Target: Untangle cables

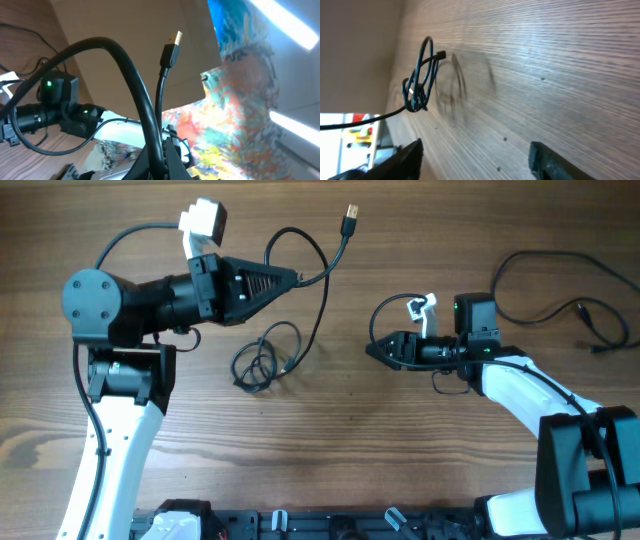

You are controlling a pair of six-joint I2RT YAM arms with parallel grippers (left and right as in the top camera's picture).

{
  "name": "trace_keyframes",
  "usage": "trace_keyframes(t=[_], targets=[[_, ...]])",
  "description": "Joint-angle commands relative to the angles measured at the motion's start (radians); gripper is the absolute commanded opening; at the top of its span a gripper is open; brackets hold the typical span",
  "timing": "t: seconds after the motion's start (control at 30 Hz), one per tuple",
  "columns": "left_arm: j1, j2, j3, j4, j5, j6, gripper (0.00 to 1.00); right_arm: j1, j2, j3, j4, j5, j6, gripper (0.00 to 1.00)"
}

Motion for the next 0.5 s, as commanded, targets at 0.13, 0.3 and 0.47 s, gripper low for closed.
trace_keyframes(t=[0.13,0.3,0.47], targets=[[-0.006,-0.009,0.014,0.009,-0.194,-0.085,0.04,0.090,0.015,0.008,-0.006,-0.150,-0.058,0.82],[-0.006,-0.009,0.014,0.008,-0.288,-0.240,0.04,0.189,0.015,0.008,0.018,0.014,0.024,0.82],[-0.006,-0.009,0.014,0.009,-0.384,-0.395,0.04,0.229,0.015,0.008,0.061,0.172,0.104,0.82]])
